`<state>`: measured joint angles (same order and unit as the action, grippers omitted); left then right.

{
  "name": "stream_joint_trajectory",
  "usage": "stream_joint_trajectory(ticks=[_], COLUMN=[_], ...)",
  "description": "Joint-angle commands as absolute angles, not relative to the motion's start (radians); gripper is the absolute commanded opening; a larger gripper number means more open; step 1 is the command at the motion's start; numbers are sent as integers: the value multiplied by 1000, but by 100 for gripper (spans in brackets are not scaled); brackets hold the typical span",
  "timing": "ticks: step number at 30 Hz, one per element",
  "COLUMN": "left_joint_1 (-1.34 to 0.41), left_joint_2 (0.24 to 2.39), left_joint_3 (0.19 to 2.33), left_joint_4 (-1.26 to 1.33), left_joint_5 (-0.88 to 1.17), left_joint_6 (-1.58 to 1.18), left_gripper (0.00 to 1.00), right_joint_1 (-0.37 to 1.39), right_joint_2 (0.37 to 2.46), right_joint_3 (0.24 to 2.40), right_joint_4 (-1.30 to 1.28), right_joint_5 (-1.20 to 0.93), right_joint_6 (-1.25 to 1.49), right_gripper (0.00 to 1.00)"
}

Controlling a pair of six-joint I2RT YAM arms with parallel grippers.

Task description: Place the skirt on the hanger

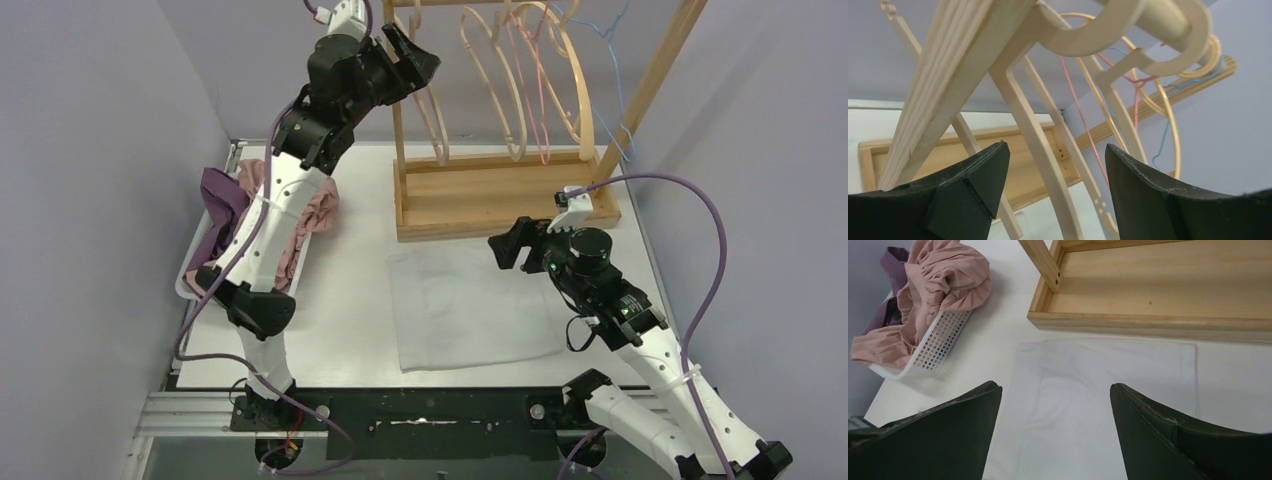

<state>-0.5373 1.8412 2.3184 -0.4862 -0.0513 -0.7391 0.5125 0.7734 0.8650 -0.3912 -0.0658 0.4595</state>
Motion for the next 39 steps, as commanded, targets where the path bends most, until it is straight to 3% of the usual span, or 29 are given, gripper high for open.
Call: stream_joint_trajectory(ticks=[1,13,21,29,39], left_joint_1=[-542,-535,-505,-472,-466], left_joint_2=[1949,1974,1926,1803,1834], left_joint_3=[2487,2472,2450,2282,2325], left_joint_4=[-623,-577,-562,-447,-471], left_joint_5=[-89,-65,57,171,178], left_joint_6=[-726,-727,-672,-672,-684], left_gripper=[69,52,54,60,66], right_joint_1=[524,525,525,520,503], right_joint_2=[772,743,719,740,870], right_joint_3=[842,800,932,1074,1289], right_joint_4=[-311,-292,-343,-400,-481], right_joint_5=[-29,17,173,316,310], right_joint_6=[450,451,435,427,487], right_gripper=[82,82,83,82,82])
